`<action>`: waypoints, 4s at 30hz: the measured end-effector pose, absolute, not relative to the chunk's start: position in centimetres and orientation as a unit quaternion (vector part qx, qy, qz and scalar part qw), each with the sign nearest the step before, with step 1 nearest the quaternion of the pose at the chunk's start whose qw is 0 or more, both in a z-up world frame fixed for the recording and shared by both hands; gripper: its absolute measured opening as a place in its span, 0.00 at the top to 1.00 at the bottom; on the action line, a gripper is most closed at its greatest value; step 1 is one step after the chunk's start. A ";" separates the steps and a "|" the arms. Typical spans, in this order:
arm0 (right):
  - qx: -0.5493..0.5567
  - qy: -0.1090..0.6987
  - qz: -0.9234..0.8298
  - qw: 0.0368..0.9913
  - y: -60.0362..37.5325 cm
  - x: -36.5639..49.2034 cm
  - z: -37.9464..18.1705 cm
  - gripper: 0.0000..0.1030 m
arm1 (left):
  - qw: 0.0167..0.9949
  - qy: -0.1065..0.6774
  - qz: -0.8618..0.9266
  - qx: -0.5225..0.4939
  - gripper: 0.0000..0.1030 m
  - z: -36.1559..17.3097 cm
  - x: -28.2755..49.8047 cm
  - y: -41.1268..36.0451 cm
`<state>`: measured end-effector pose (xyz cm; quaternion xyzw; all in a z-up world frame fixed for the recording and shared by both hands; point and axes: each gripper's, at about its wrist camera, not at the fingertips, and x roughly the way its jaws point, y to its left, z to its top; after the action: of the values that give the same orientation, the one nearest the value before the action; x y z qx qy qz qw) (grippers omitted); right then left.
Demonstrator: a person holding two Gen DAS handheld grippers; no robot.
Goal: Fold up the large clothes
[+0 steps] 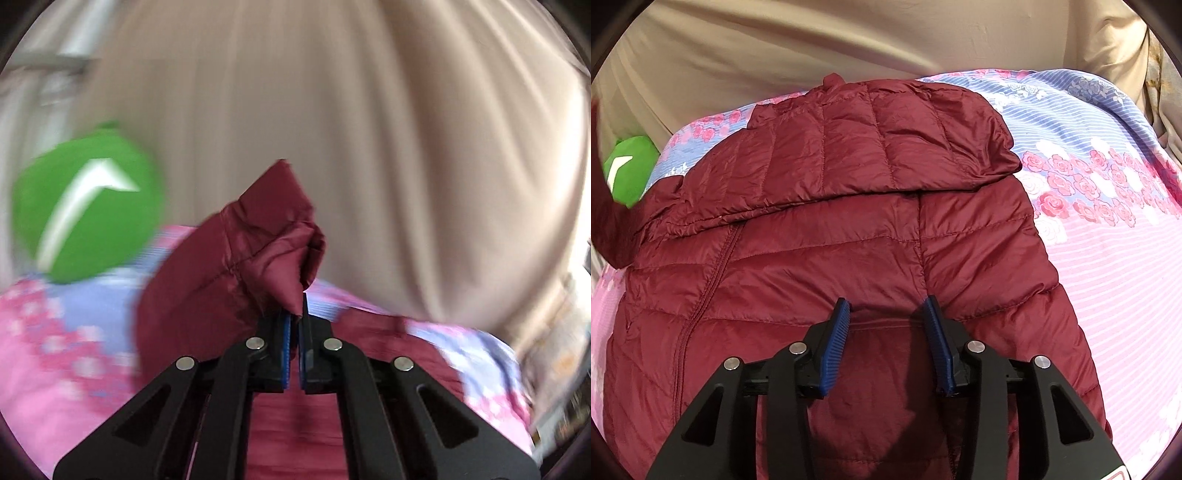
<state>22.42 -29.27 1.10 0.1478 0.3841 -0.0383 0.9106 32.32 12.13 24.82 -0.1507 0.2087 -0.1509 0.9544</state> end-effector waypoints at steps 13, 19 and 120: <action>0.172 0.373 -0.019 0.912 -29.3 21.9 1.3 0.51 | 0.883 0.381 -0.272 -0.039 0.62 8.5 33.2 -16.1; 0.179 0.366 -0.007 0.913 -29.3 21.6 1.4 0.44 | 0.897 0.362 -0.235 -0.094 0.13 7.0 32.0 -10.1; 0.157 0.314 -0.037 0.936 -34.2 34.2 7.6 0.94 | 0.897 0.366 -0.035 -0.244 0.85 3.5 36.5 12.4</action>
<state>34.18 -34.17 7.62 0.1574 0.3136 -0.0372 0.9357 36.47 12.38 3.50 -0.2444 0.3661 -0.0346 0.8973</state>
